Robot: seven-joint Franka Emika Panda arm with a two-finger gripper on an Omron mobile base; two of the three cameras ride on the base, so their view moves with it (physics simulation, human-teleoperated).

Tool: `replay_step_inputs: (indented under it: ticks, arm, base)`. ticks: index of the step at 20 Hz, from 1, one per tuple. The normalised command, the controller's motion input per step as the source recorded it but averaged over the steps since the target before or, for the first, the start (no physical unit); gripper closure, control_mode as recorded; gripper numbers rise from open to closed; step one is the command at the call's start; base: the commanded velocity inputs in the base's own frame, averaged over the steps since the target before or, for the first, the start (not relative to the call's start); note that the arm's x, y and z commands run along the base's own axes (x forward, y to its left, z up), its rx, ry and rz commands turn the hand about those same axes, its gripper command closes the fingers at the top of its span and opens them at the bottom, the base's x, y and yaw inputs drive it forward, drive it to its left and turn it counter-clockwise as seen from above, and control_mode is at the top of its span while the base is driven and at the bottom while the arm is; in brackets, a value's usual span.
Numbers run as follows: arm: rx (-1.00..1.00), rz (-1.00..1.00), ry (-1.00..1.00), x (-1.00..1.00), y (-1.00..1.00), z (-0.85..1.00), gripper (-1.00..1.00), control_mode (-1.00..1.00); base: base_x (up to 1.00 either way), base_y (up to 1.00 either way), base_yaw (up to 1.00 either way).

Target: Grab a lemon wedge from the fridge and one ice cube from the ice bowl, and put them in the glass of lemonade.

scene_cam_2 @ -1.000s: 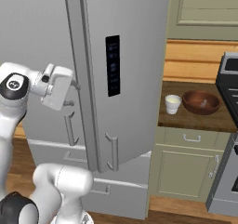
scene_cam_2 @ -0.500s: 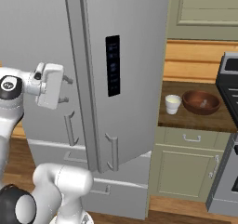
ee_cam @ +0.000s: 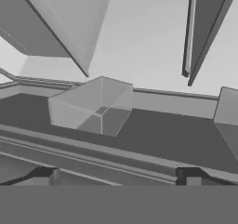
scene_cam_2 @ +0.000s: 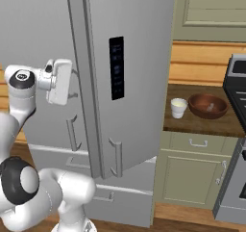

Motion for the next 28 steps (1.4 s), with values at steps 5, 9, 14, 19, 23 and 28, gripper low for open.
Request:
replay_step_inputs:
  ticks: [5, 9, 14, 19, 23, 28]
  arm:
    - [-0.01, -0.02, 0.02, 0.05, -0.13, 0.0, -1.0, -1.0]
    - [0.0, -0.07, 0.02, -0.01, -0.39, 0.0, -1.0, -1.0]
    - [0.0, -0.06, 0.03, -0.02, -0.4, 0.0, -1.0, -1.0]
    - [0.0, -0.05, 0.01, -0.15, -0.41, 0.0, -1.0, -1.0]
    - [0.0, -0.06, 0.0, -0.57, -0.57, 0.0, -1.0, -1.0]
    - [0.0, -0.06, 0.0, -0.68, -0.57, 0.0, -1.0, -1.0]
  base:
    - [0.0, 0.0, 0.0]
    - [0.0, 0.0, 0.0]
    - [0.0, 0.0, 0.0]
    - [0.0, 0.0, 0.0]
    - [0.0, 0.0, 0.0]
    - [0.0, 0.0, 0.0]
